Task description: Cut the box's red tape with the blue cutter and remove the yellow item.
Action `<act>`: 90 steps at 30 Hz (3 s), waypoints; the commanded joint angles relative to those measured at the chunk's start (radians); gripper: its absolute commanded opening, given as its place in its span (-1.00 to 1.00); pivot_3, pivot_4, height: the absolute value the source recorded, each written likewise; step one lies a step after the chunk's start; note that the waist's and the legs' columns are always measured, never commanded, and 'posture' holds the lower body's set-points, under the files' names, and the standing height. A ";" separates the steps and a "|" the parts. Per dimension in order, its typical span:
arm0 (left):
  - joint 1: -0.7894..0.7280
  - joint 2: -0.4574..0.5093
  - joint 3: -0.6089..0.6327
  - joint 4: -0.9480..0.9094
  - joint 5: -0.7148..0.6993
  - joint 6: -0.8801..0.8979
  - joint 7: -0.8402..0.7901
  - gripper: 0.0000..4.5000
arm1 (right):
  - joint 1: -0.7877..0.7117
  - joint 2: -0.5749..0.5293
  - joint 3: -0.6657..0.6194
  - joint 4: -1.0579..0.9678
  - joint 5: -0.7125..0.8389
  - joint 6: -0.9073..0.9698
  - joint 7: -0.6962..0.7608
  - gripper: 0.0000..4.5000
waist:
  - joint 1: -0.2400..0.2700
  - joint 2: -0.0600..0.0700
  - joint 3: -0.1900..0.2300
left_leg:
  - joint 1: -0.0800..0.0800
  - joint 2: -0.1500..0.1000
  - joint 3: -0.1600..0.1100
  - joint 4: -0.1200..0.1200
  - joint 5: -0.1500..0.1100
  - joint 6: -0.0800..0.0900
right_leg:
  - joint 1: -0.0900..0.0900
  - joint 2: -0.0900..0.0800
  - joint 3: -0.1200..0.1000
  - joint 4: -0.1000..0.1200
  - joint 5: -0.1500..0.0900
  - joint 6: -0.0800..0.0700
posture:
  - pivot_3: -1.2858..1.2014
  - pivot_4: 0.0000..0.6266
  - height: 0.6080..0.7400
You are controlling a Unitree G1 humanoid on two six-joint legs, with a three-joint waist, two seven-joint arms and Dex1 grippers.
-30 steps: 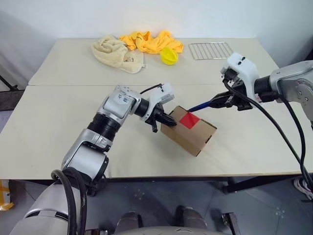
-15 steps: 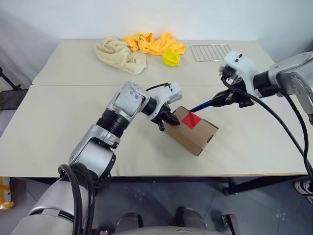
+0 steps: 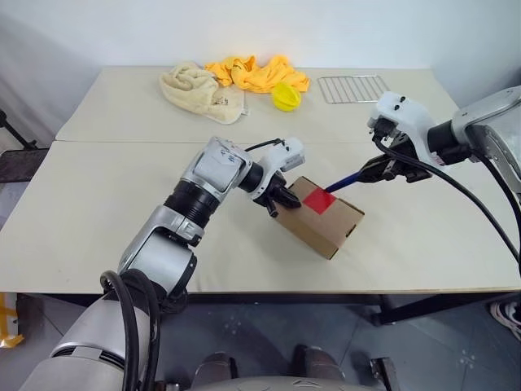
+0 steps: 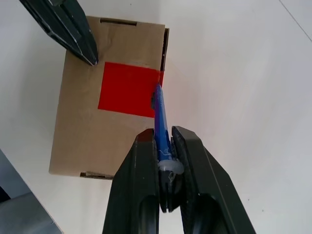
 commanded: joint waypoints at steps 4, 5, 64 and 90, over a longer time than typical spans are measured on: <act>0.036 -0.024 -0.040 0.072 0.051 0.035 0.067 -1.00 | 0.010 -0.052 0.010 -0.040 -0.018 -0.003 0.060 -0.93 | 0.001 0.000 0.000 | 0.000 0.000 0.000 0.000 0.000 0.000 | 0.000 0.000 0.000 0.000 0.000 0.000 | 0.03 -0.52 1.00; 0.036 -0.026 -0.037 0.075 0.051 0.035 0.069 -1.00 | 0.013 -0.062 0.011 -0.046 -0.020 -0.003 0.068 -0.93 | 0.001 0.000 0.000 | 0.000 0.000 0.000 0.000 0.000 0.000 | 0.000 0.000 0.000 0.000 0.000 0.000 | 0.03 -0.52 1.00; -0.022 -0.063 -0.038 0.274 0.109 -0.165 0.010 -1.00 | 1.154 0.519 -1.088 -0.225 -0.023 -0.586 -0.582 -0.93 | 0.010 -0.003 -0.015 | 0.003 -0.001 0.000 0.001 0.000 0.002 | 0.004 0.001 0.002 -0.004 0.005 -0.002 | 0.03 -0.52 1.00; -0.007 -0.028 0.028 0.212 0.085 -0.158 0.026 -1.00 | 1.191 0.364 -1.061 -0.310 0.078 -0.587 -0.612 0.02 | -0.005 -0.001 -0.016 | 0.003 -0.001 -0.001 0.000 -0.001 0.004 | 0.005 0.001 0.002 -0.005 0.005 -0.002 | 0.03 -0.52 1.00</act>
